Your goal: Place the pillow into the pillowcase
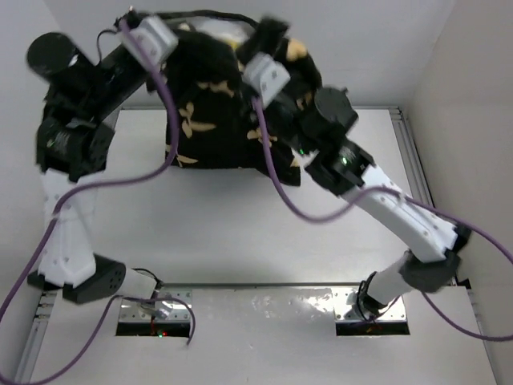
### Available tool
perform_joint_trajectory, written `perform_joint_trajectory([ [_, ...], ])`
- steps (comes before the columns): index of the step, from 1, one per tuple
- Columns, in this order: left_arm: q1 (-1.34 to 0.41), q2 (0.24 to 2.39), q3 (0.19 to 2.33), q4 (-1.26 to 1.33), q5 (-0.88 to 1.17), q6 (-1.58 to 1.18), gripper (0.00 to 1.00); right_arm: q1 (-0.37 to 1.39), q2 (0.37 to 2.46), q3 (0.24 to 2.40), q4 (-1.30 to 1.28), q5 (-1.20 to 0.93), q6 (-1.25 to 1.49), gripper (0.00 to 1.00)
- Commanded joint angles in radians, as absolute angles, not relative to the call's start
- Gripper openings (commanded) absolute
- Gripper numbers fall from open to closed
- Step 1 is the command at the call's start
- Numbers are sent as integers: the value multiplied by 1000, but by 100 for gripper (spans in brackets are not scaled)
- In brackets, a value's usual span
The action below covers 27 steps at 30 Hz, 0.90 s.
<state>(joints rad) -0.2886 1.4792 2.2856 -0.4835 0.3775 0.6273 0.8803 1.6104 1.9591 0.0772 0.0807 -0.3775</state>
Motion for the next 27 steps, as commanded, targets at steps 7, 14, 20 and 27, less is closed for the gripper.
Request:
perform_joint_trajectory([
  [7, -198, 1236, 2100, -535, 101, 732, 0, 1038, 1088, 1336, 403, 127, -397, 0],
  [14, -176, 1344, 2316, -442, -101, 750, 0, 1216, 1469, 2014, 112, 3, -564, 0],
  [20, -138, 1302, 2075, -474, -86, 784, 0, 1142, 1637, 2168, 104, 153, -452, 0],
  [27, -71, 1344, 1893, -558, -5, 738, 0, 845, 1384, 1608, 170, 129, 57, 0],
])
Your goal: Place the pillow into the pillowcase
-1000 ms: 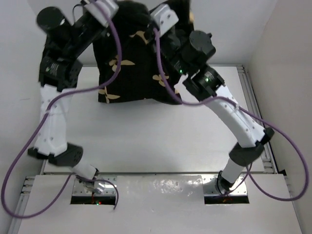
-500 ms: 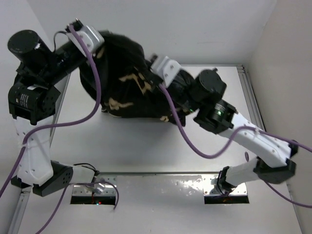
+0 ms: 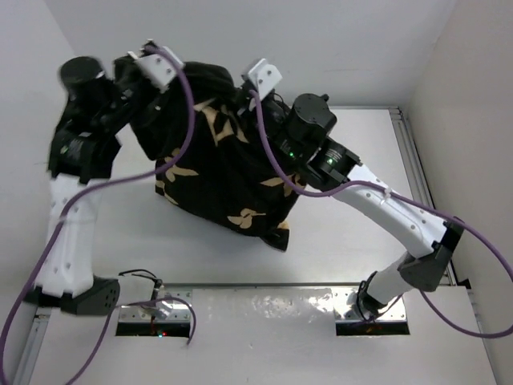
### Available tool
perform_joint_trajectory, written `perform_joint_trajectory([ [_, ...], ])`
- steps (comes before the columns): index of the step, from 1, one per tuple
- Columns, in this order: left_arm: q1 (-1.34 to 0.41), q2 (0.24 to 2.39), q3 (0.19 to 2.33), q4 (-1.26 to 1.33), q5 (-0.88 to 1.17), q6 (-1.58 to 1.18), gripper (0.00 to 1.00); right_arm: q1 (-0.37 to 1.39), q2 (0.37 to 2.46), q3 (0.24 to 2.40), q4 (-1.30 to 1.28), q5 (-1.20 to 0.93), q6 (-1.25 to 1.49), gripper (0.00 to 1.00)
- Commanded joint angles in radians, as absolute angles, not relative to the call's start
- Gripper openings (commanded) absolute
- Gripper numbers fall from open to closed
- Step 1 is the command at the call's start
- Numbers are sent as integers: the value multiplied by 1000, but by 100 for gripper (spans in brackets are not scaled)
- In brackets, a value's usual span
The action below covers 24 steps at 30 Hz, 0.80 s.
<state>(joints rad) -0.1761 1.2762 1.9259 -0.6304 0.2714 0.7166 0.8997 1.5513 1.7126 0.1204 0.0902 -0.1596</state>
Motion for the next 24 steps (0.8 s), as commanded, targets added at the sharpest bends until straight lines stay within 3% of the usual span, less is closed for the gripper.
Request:
perform_joint_trajectory([
  [1, -58, 1356, 1888, -571, 32, 707, 0, 857, 1344, 1500, 204, 139, 37, 0],
  [5, -45, 1459, 1922, -659, 95, 663, 0, 827, 1321, 1381, 167, 161, 125, 0],
  [9, -58, 1644, 2035, -701, 104, 627, 0, 587, 1443, 1445, 140, 54, 339, 0],
  [12, -64, 1831, 2276, -730, 83, 565, 0, 446, 1712, 1800, 10, 8, 432, 0],
  [13, -69, 1879, 2445, -738, 65, 548, 0, 419, 1792, 2061, -33, 5, 446, 0],
  [16, -97, 1951, 2592, -681, -44, 581, 0, 385, 2048, 2566, -89, 3, 462, 0],
  [17, -100, 1922, 2557, -564, -63, 595, 0, 388, 2049, 2594, 36, 3, 454, 0],
  [20, -86, 1740, 2346, -295, -115, 637, 0, 425, 1846, 2288, 413, 11, 385, 0],
  [24, -22, 1613, 2434, -219, -81, 600, 0, 514, 1695, 2197, 439, -69, 270, 0],
])
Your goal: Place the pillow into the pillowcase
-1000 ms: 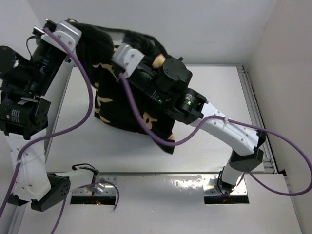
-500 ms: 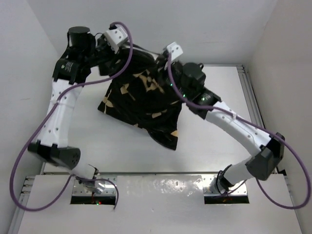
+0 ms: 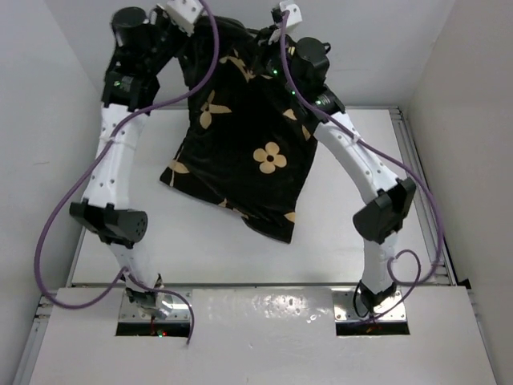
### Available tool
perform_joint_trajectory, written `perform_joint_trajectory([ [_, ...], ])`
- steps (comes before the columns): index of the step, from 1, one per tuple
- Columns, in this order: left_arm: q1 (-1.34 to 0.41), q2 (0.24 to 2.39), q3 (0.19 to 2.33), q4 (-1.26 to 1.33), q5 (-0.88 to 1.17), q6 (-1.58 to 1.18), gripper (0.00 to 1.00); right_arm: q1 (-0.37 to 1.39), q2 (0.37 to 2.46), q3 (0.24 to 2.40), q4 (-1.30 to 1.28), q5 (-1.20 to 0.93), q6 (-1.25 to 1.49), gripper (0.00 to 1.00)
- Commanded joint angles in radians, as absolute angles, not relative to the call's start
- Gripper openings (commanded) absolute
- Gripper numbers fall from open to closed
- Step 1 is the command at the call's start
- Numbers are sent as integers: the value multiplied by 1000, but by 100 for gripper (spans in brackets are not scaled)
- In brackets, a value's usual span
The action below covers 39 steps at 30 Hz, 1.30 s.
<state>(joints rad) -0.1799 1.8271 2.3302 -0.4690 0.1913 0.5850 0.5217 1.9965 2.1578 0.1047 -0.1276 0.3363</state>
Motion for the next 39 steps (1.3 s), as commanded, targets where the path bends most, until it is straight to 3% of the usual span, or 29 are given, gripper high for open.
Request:
perform_joint_trajectory([
  [1, -14, 1586, 2439, -197, -71, 610, 0, 543, 1657, 2154, 442, -121, 247, 0],
  [4, -12, 1438, 2314, -164, -23, 652, 0, 691, 1462, 1878, 462, -190, 108, 0],
  [8, -12, 1286, 2222, -371, 105, 650, 0, 868, 1167, 1401, 428, -270, -56, 0],
  [11, -8, 1153, 2114, -660, 315, 826, 0, 974, 981, 1074, 327, -235, -22, 0],
  [14, -11, 1023, 1921, -995, 480, 1086, 0, 1103, 843, 759, 285, -67, 87, 0],
  [16, -20, 993, 1876, -1255, 555, 1191, 0, 1200, 805, 652, 217, 18, 133, 0],
  [17, -26, 964, 1799, -1322, 567, 1201, 38, 1231, 796, 579, 172, 52, 159, 0],
  [19, -55, 902, 1700, -1313, 558, 1155, 99, 1273, 764, 491, 79, 130, 236, 0],
  [27, -80, 879, 1396, -1002, 425, 761, 100, 1293, 487, 229, -185, 316, 505, 0],
  [33, -78, 1147, 1194, -806, 107, 684, 100, 1287, 226, 222, -523, 923, 669, 0],
  [34, -49, 1175, 1166, -732, 82, 677, 100, 1287, 195, 239, -597, 1021, 699, 6],
  [36, -22, 1261, 1149, -655, 48, 657, 100, 1284, 148, 242, -582, 1066, 653, 44],
  [37, -11, 1300, 1160, -612, 35, 631, 100, 1284, 103, 244, -563, 1063, 631, 73],
  [39, -2, 1430, 1196, -595, 34, 600, 100, 1284, 80, 277, -599, 1097, 646, 98],
])
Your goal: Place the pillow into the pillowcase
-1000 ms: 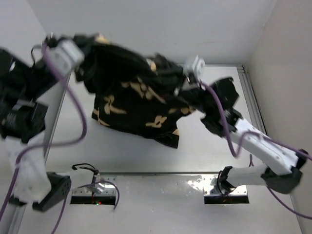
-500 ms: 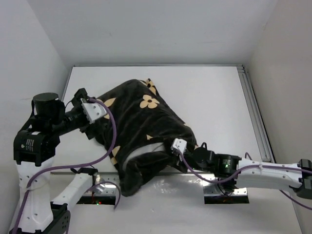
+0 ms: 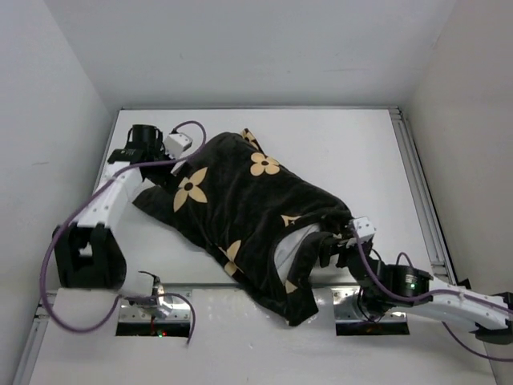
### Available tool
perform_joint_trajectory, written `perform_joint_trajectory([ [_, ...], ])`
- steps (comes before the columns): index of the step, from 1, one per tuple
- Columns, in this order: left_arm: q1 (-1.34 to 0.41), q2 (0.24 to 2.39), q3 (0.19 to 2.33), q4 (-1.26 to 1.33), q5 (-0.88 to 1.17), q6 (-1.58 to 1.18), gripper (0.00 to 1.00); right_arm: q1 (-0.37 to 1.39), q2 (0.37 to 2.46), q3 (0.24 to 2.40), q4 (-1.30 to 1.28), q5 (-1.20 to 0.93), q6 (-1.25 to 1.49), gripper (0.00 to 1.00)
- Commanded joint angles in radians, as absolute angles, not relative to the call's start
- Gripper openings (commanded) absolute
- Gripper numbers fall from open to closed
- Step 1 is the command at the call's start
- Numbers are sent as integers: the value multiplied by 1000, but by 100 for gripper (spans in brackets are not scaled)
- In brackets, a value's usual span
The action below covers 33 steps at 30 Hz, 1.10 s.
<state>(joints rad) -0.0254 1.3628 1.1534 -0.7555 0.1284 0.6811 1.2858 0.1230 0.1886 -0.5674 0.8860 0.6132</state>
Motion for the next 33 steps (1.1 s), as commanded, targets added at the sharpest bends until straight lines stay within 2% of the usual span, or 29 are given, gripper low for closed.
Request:
perform_joint_trajectory([
  [1, 32, 1475, 1242, -594, 40, 572, 100, 1284, 72, 357, -642, 1127, 731, 99],
  [2, 44, 1514, 1268, -595, 72, 563, 100, 1284, 68, 408, -726, 1172, 768, 99],
  [6, 48, 1655, 1319, -588, 228, 554, 100, 1289, 135, 650, -758, 1129, 686, 99],
  [8, 29, 1661, 1302, -559, 299, 548, 100, 1293, 240, 806, -881, 1140, 687, 99],
  [9, 22, 1669, 1299, -555, 319, 551, 100, 1295, 371, 859, -955, 1164, 701, 99],
  [13, -18, 1709, 1289, -557, 383, 561, 100, 1296, 557, 1130, -1205, 1190, 934, 99],
  [16, -32, 1752, 1289, -572, 413, 569, 97, 1295, 493, 1065, -1207, 1149, 1014, 99],
  [17, -35, 1762, 1289, -584, 425, 578, 93, 1296, 483, 1031, -1219, 1128, 1038, 99],
  [18, -35, 1784, 1289, -589, 434, 580, 74, 1296, 480, 973, -1223, 1099, 1078, 99],
  [20, -35, 1822, 1295, -600, 422, 565, 52, 1296, 544, 934, -1197, 1004, 1077, 99],
  [21, -34, 1835, 1307, -609, 417, 563, 34, 1296, 586, 924, -1178, 983, 1040, 99],
  [24, -18, 1859, 1296, -612, 352, 539, 0, 1293, 797, 975, -1094, 937, 898, 99],
  [25, 0, 1855, 1286, -574, 324, 513, 0, 1287, 845, 992, -1063, 922, 855, 99],
  [28, 133, 1824, 1224, -467, 166, 483, 0, 1116, 1015, 1045, -868, 664, 686, 97],
  [29, 173, 1821, 1213, -453, 103, 483, 0, 1003, 1079, 1046, -830, 496, 664, 94],
  [33, 400, 1778, 1152, -410, 69, 520, 0, 799, 1183, 985, -590, 221, 609, 79],
])
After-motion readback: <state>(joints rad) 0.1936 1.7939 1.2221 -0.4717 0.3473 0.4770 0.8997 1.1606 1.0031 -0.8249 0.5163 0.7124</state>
